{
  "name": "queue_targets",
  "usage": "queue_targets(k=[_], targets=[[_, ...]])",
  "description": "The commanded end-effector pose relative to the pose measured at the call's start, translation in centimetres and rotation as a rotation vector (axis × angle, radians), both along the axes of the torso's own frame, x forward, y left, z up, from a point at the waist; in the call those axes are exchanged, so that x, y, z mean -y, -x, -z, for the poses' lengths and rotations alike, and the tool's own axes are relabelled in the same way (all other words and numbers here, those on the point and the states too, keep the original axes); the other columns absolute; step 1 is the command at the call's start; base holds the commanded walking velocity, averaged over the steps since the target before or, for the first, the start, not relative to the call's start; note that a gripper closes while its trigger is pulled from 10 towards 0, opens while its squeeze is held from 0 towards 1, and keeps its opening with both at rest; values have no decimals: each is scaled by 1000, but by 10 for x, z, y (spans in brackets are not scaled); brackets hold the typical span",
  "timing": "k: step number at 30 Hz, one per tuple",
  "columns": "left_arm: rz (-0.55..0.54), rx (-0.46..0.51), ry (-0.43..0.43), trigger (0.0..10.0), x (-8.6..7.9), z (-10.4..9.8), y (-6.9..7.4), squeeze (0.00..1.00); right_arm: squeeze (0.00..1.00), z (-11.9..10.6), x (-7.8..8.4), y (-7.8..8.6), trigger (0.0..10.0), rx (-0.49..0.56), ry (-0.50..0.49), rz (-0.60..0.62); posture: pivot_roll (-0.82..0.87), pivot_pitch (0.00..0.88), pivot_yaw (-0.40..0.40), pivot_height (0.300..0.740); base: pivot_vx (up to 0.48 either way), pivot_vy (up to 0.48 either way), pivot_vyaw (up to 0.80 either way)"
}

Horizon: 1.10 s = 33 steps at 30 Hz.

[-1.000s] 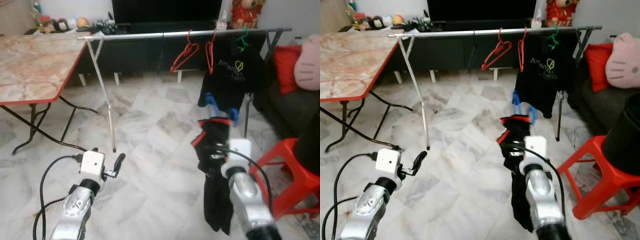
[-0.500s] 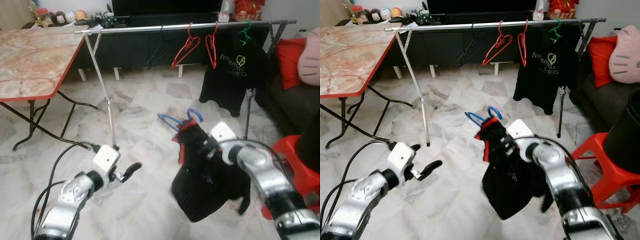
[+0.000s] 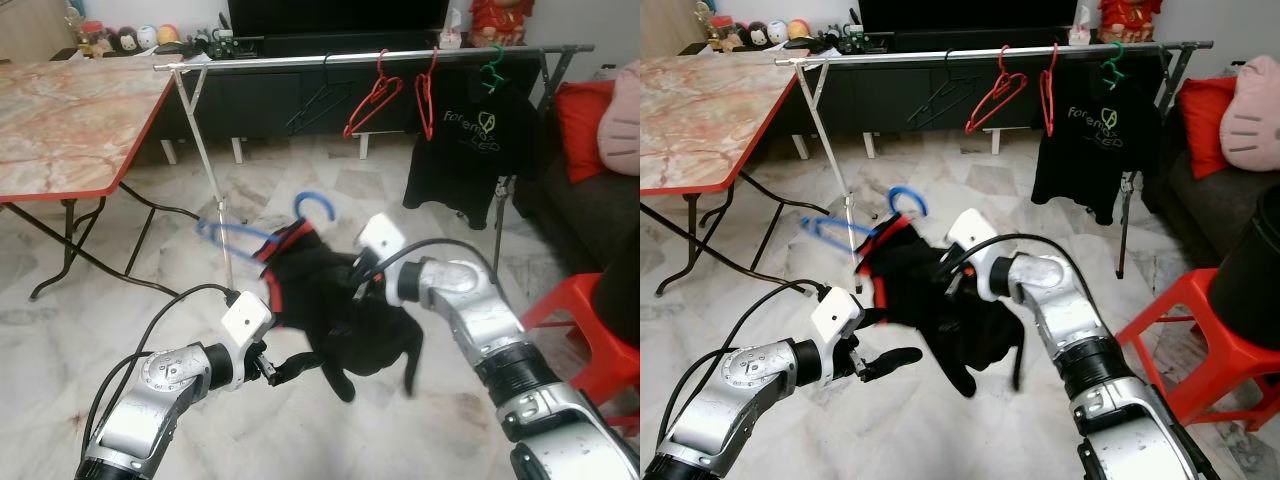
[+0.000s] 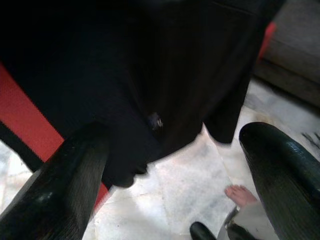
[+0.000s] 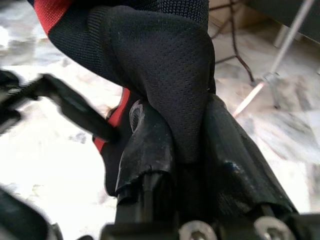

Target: Hang hanger

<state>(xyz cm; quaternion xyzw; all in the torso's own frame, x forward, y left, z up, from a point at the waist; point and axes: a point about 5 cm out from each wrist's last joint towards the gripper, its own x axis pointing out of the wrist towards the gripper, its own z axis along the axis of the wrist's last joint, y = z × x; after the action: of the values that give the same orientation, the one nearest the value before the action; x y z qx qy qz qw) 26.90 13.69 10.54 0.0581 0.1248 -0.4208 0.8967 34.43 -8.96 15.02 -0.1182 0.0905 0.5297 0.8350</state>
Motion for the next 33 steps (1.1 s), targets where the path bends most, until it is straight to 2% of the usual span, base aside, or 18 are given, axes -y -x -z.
queue_targets(k=[1, 6, 11, 13, 16, 17, 18, 19, 23, 28, 33], targets=[[-63, -32, 8, 10000, -10, 5, -1, 0, 0, -10, -8, 3, 10000, 39, -30, -54, -37, 30, -4, 740, 0, 0, 0], [-118, -68, 24, 10000, -13, 7, 2, 0, 0, -13, -13, 5, 10000, 39, -63, -69, -37, 25, -6, 740, 0, 0, 0], [-200, -94, -12, 10000, -32, 17, 5, 0, 0, -17, -14, 7, 10000, 56, -55, -106, -38, 26, -5, 740, 0, 0, 0], [-282, -117, -49, 10000, -47, 29, 9, 0, 0, -13, -11, 6, 10000, 61, -24, -100, -33, 25, -8, 740, 0, 0, 0], [-358, -126, -97, 10000, -57, 37, 10, 0, 0, -13, -11, 6, 10000, 59, -26, -104, -33, 25, -8, 740, 0, 0, 0], [-416, -148, -115, 10000, -62, 42, 9, 0, 0, -15, -13, 8, 10000, 60, -41, -116, -34, 25, -5, 740, 0, 0, 0], [-416, -148, -115, 10000, -62, 42, 9, 0, 0, -15, -13, 8, 10000, 60, -41, -116, -34, 25, -5, 740, 0, 0, 0], [-469, -162, -144, 10000, -66, 47, 7, 0, 0, -16, -15, 11, 10000, 61, -53, -146, -35, 25, -5, 740, 0, 0, 0], [-516, -170, -133, 10000, -66, 49, 2, 0, 0, -15, -16, 14, 10000, 61, -51, -181, -36, 21, -5, 740, 0, 0, 0], [-500, -166, -66, 10000, -57, 47, -8, 0, 0, -17, -15, 19, 10000, 59, -65, -227, -44, 17, -2, 740, 0, 0, 0], [-478, -178, -68, 10000, -55, 51, -10, 0, 0, -18, -14, 22, 10000, 65, -60, -251, -52, 16, 0, 740, 0, 0, 0]])
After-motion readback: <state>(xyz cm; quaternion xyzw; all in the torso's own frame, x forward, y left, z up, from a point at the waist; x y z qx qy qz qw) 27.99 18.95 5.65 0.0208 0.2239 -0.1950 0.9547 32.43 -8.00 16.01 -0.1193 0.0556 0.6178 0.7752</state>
